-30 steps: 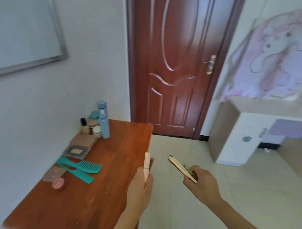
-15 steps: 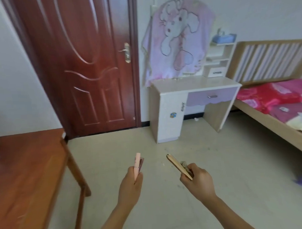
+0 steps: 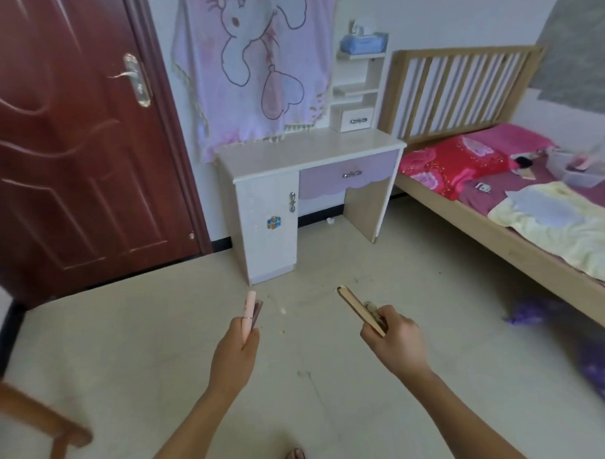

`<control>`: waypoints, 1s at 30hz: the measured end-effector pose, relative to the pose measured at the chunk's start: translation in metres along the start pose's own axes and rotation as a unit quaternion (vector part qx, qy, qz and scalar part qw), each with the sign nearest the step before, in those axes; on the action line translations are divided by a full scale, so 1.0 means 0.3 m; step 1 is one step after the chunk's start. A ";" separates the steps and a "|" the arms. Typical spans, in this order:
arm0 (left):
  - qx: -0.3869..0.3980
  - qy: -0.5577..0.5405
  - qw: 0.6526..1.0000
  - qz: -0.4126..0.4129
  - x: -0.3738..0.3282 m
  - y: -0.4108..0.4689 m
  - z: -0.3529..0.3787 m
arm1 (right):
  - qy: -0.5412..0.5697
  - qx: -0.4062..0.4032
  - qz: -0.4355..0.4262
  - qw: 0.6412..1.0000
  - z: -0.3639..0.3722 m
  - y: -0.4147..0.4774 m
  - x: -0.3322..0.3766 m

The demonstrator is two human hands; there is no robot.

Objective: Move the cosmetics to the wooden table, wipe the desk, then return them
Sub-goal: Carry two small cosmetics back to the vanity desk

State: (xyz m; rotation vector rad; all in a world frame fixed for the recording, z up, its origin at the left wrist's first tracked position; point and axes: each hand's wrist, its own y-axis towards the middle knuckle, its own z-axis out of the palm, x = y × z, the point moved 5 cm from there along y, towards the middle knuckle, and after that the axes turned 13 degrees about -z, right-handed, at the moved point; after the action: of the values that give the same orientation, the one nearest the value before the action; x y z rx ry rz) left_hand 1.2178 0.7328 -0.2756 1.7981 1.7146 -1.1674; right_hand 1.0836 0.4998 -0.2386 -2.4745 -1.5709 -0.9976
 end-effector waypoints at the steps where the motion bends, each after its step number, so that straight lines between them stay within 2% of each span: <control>1: -0.003 -0.008 1.000 0.003 -0.030 0.056 0.017 | -0.006 -0.004 0.000 1.000 -0.003 0.060 -0.019; 7: 0.005 -0.066 0.998 -0.012 -0.206 0.395 0.135 | -0.044 0.007 0.022 0.999 -0.024 0.395 -0.156; 13: 0.053 -0.049 0.997 -0.015 -0.405 0.641 0.296 | -0.063 0.008 0.055 0.996 -0.007 0.627 -0.300; 18: 0.057 -0.025 0.998 -0.027 -0.518 0.837 0.425 | -0.054 0.016 0.052 0.997 0.059 0.869 -0.440; 24: -0.001 -0.040 0.999 -0.018 -0.753 1.120 0.490 | -0.038 0.038 -0.006 0.999 0.128 1.282 -0.579; 28: -0.050 -0.069 0.996 0.002 -0.889 1.269 0.497 | -0.026 0.086 -0.072 0.993 0.186 1.542 -0.590; 30: -0.063 -0.087 0.994 -0.018 -0.908 1.332 0.492 | -0.022 0.102 -0.097 0.990 0.230 1.661 -0.577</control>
State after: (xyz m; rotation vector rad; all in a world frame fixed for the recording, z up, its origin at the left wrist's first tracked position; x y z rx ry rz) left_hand 1.5808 0.3817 -0.2519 1.5502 1.6862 -1.1665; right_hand 1.4808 0.1459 -0.2415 -2.2567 -1.8521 -0.7611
